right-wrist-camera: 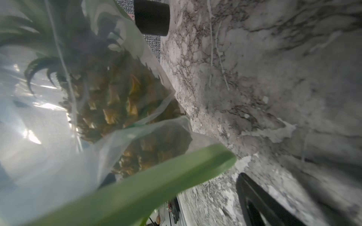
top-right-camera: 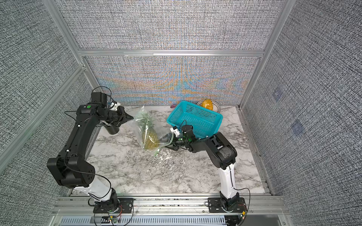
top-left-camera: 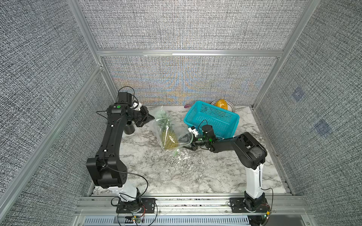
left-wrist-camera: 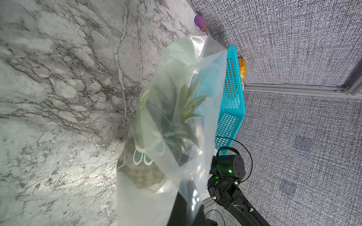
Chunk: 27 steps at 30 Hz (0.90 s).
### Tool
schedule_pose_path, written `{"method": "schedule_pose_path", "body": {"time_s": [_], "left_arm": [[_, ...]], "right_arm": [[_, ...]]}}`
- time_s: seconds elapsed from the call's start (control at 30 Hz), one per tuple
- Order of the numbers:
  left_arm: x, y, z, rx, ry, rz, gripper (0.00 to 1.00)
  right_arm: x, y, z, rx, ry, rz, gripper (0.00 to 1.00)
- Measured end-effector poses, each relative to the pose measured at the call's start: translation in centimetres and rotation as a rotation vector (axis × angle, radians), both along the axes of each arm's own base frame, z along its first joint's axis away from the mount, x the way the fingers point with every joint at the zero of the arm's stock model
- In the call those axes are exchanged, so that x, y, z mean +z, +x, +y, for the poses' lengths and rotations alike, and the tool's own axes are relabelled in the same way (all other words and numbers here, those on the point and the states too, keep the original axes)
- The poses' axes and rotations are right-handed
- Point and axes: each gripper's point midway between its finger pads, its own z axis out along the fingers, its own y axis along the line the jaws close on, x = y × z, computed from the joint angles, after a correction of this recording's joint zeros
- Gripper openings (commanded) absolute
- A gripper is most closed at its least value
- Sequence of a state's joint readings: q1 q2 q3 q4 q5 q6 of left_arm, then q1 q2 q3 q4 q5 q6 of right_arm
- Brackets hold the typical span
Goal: Open the zip-top bag and take out the pineapple
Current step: Adjust the zipper food storage bag at the center of the board.
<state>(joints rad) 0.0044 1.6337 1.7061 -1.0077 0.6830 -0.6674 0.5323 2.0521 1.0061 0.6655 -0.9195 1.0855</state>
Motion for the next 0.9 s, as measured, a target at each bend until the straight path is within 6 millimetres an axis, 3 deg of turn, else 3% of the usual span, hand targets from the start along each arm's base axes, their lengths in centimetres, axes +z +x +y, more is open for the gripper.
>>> {"method": "schedule_pose_path", "body": {"time_s": [0.27,0.5,0.67,0.83,0.9], "left_arm": [[3.3,0.2,0.0,0.020,-0.014,-0.050,0.00],[2.7,-0.5,0.1,0.024,-0.018,-0.005,0.00],[4.4,-1.1,0.3,0.031,-0.013,-0.047,0.00],[0.8,-1.8,0.6,0.027,-0.004,0.040,0.00],[0.4,-2.0,0.6,0.026,-0.003,0.050,0.00]], "right_arm": [[-1.3,0.1,-1.1,0.015,-0.034,-0.049,0.98],[-2.5,-0.2,-1.9,0.003,-0.062,0.024,0.98],[-2.6,-0.2,-2.1,0.001,-0.062,0.048,0.98],[-2.5,-0.1,-2.0,0.001,-0.050,0.060,0.98],[-2.4,-0.2,-1.9,0.005,-0.047,0.058,0.98]]}}
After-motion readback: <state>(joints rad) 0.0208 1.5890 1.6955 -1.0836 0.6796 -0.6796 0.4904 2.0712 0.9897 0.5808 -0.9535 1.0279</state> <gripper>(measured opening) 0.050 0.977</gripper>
